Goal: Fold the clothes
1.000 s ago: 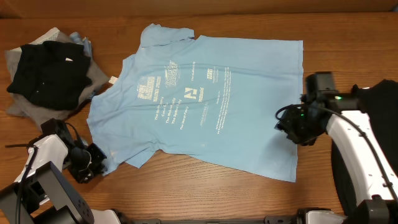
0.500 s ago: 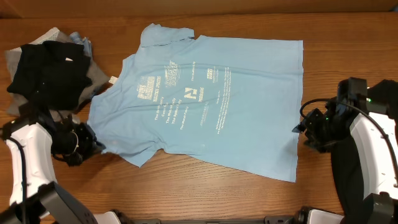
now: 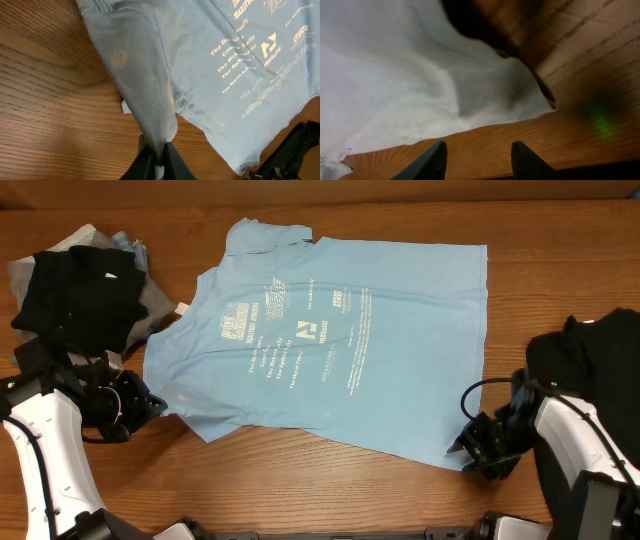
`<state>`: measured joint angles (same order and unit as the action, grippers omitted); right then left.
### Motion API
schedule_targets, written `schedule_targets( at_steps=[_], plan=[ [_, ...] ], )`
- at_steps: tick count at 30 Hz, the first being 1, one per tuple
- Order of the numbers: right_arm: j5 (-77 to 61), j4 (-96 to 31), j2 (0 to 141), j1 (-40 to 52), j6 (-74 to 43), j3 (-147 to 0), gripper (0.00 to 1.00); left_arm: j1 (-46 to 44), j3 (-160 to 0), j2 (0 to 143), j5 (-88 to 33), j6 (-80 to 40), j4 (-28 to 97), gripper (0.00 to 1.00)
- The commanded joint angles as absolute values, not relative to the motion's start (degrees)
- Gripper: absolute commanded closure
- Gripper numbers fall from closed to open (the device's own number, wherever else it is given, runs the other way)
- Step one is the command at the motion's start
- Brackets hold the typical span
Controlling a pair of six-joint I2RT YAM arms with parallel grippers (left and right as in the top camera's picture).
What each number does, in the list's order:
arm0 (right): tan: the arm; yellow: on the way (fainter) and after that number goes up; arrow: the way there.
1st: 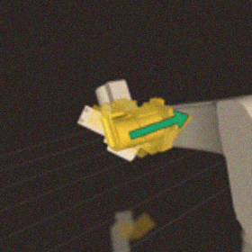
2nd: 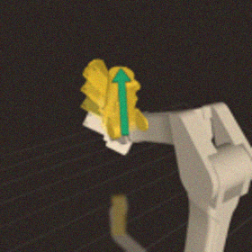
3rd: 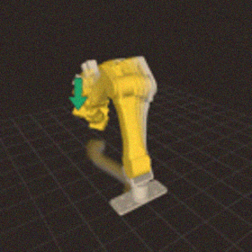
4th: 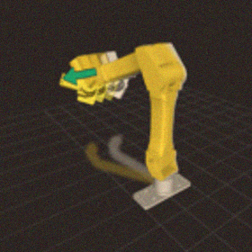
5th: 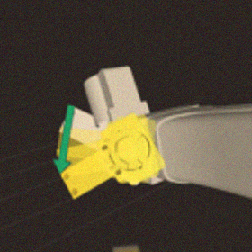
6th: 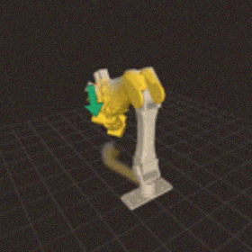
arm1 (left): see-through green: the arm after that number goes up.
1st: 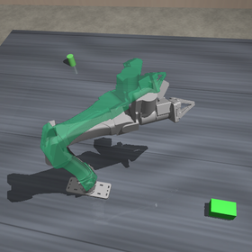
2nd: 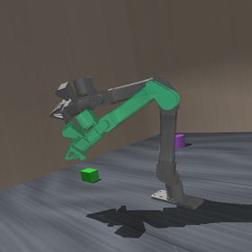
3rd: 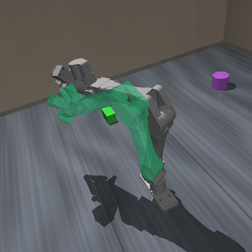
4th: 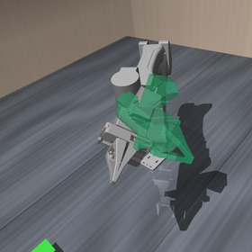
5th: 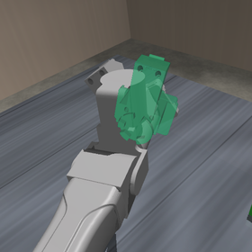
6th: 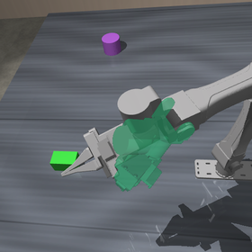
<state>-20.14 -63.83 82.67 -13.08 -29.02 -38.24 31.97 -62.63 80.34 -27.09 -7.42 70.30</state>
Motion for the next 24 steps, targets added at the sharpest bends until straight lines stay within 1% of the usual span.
schedule_targets(
  at_steps=[1,6,13,16,18,19,20,21,24],
  plan=[
    [-18.94,-63.22,82.21,-13.26,-33.65,-37.06,0.55,31.86,-63.90,79.26,-28.12,-6.17,70.35,0.90],
    [-12.84,-61.39,82.21,-13.26,-39.46,-35.75,0.54,31.86,-63.90,79.26,-28.10,-6.13,70.37,0.90],
    [-12.86,-56.36,82.21,-13.26,-40.75,-31.79,0.55,31.86,-63.90,79.26,-28.10,-5.74,70.48,0.89],
    [-13.26,-54.65,82.21,-13.26,-40.77,-31.00,0.62,31.86,-63.90,79.26,-28.12,-5.74,70.46,0.89],
    [-13.28,-54.37,82.21,-13.26,-40.75,-31.03,0.69,31.86,-63.90,79.26,-28.14,-5.74,70.48,0.90],
    [-13.28,-54.28,82.21,-13.26,-40.51,-31.14,0.78,31.86,-63.90,79.26,-28.14,-5.74,70.50,0.90],
    [-13.28,-54.28,82.21,-13.26,-40.23,-31.38,0.82,31.86,-63.90,79.26,-28.14,-5.74,70.57,0.90],
    [-13.37,-54.33,82.19,-13.26,-39.83,-31.79,0.84,31.86,-63.90,79.24,-28.14,-5.74,70.70,0.91],
    [-13.72,-56.16,81.73,-13.26,-36.88,-34.33,0.95,31.86,-63.92,78.94,-28.14,-5.72,71.31,0.91]
  ],
)
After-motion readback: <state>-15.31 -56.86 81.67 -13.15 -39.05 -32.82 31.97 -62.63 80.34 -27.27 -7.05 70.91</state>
